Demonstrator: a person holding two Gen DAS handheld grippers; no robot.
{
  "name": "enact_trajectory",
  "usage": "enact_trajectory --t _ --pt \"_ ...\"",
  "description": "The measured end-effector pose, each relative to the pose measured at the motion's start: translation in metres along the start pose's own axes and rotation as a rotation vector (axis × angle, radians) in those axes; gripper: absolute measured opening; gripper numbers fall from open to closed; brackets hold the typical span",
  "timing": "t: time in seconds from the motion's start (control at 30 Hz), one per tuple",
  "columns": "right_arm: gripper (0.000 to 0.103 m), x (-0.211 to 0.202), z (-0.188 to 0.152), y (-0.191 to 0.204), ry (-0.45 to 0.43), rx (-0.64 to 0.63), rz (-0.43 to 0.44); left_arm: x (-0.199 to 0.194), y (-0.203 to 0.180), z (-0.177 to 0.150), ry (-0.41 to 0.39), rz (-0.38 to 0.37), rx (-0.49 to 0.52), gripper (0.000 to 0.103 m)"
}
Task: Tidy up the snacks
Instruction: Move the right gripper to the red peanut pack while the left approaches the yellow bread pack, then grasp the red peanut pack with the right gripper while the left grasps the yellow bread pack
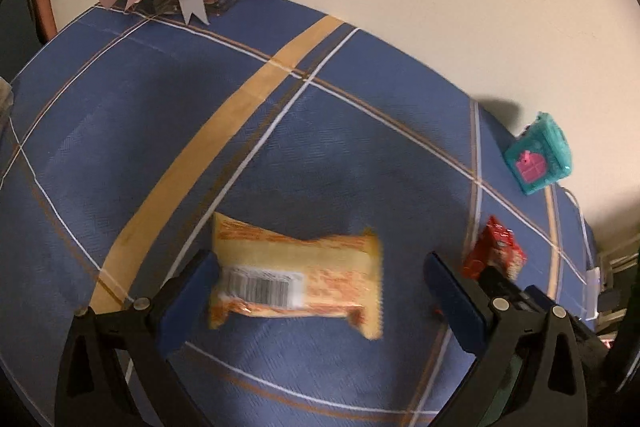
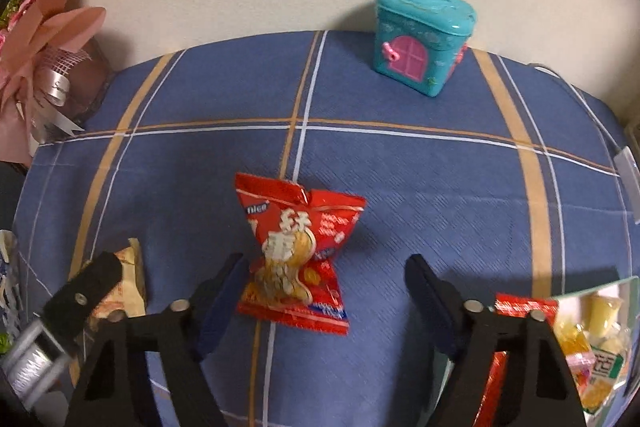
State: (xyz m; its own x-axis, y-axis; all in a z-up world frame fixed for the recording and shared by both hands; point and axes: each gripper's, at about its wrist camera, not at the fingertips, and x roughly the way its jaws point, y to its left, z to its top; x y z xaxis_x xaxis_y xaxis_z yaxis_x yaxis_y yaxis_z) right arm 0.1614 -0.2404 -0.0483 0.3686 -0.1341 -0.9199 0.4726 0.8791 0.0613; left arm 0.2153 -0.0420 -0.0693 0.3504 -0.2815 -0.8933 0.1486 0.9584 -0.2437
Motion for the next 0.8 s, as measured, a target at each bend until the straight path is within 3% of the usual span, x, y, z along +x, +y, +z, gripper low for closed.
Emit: enact_trajectory --t 0.1,0.3,0.5,0.8 --pt "0.058 0.005 0.005 0.003 -0.006 -0.007 0.014 0.005 0.006 0.001 0.009 0.000 -0.017 0.094" --pt "0.044 0.015 0.007 0.010 0.019 -0.011 0.034 0.010 0.002 -0.002 0.023 0.025 0.027 0.093" --pt "0.042 0.011 0.005 0.010 0.012 -0.012 0.041 0.005 -0.001 -0.005 0.012 0.022 0.038 0.071" --pt "0.041 -0.009 -0.005 0.001 0.007 0.009 0.061 -0.015 -0.008 -0.012 0.020 -0.013 0.036 0.067"
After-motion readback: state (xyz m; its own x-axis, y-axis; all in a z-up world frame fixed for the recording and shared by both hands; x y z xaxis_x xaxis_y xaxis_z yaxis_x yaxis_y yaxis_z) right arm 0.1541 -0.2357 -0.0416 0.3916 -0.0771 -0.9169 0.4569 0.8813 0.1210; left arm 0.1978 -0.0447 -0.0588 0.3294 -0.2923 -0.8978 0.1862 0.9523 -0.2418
